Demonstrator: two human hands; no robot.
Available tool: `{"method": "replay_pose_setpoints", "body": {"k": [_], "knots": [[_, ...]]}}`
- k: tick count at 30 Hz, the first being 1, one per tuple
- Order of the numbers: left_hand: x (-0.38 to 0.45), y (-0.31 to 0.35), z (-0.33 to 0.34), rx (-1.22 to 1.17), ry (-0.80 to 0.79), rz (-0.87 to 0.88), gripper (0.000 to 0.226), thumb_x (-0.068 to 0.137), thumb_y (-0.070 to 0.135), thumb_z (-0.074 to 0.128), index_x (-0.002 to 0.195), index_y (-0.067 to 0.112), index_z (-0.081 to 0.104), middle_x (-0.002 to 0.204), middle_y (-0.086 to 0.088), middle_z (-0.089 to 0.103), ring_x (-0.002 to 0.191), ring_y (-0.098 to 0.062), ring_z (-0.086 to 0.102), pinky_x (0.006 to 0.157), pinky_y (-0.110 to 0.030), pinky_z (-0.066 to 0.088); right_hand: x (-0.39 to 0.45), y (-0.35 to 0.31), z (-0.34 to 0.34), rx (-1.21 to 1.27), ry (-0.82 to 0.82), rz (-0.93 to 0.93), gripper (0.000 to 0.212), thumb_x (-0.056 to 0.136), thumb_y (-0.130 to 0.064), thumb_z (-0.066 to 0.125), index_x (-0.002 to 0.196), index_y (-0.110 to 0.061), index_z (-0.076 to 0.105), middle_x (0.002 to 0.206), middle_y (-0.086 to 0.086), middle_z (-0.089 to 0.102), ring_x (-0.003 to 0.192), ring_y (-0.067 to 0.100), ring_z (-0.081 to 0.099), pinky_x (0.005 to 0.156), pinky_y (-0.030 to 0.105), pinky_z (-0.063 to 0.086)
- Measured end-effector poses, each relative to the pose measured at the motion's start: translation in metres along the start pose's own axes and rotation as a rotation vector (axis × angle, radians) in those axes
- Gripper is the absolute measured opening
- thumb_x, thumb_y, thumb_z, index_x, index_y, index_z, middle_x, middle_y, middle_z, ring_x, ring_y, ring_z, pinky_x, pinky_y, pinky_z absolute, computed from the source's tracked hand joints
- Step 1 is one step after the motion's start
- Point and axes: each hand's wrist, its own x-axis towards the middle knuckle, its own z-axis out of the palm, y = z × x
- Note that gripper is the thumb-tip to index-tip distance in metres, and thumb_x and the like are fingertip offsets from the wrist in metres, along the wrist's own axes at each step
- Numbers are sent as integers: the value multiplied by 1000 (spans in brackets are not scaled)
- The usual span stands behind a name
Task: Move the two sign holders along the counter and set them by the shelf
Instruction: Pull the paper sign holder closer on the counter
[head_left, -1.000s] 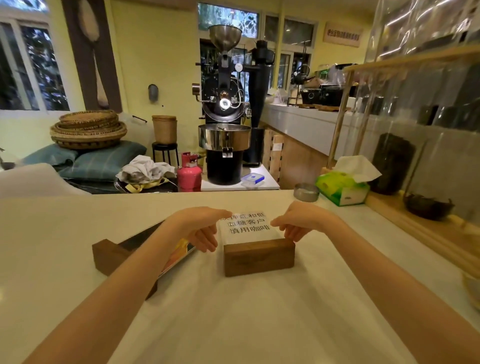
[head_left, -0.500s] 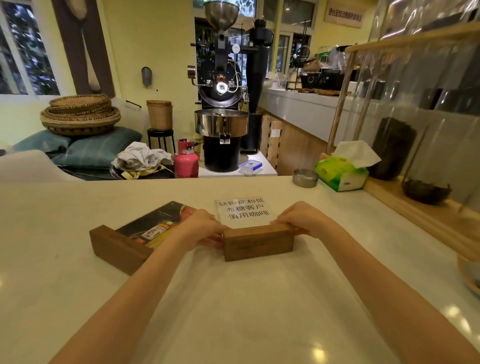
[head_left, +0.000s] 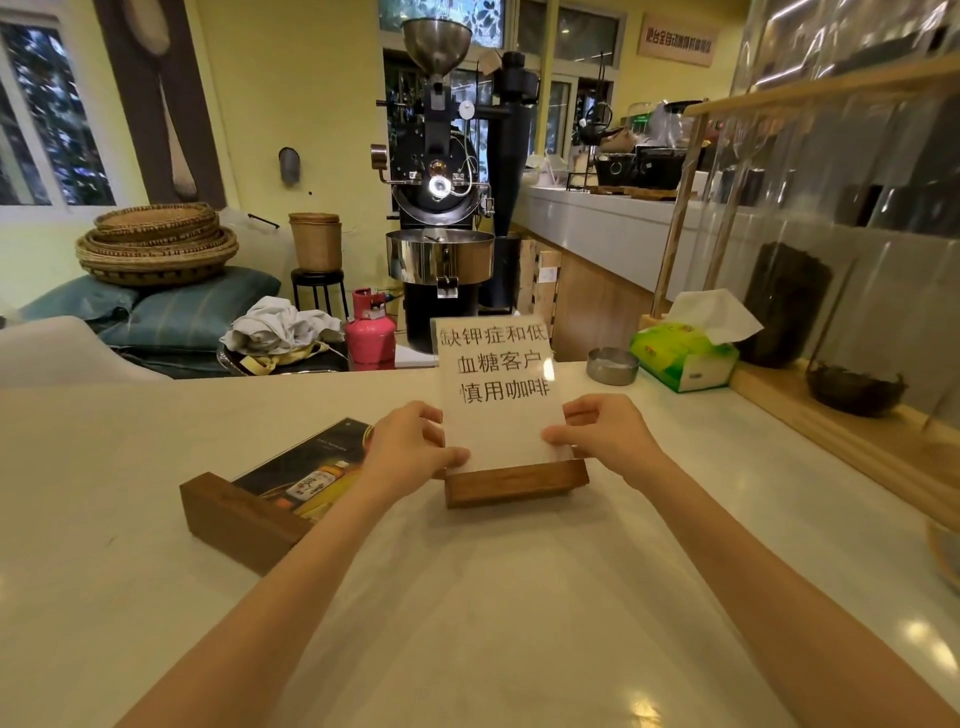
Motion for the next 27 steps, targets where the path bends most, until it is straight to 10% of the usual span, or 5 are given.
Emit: {"method": "replay_pose_setpoints", "body": {"k": [12,20,27], "knots": [[-5,0,-9,197,-56,228,38,75,13,73,104,15,49,107,-6,61,94,-23,62,83,-37,56,-12,-4,-10,-108,42,-208,28,60,-14,83,78,-6,64,82,6,67,72,22,64,61,29,57],[-11,1,-10,277,-157,301,50,78,11,69,125,12,51,123,-9,61,98,-18,57,89,-33,50,-21,-8,-18,-322,14,-282,40,62,-19,81,99,-11,68,91,-3,66,73,6,61,63,14,48],[-15,3,-14,297,-191,282,45,79,13,68,121,12,54,121,-10,62,99,-20,58,92,-35,50,-30,-25,-20,-626,-91,-78,37,71,-38,72,91,-7,68,71,-1,67,58,13,65,56,24,51]]}}
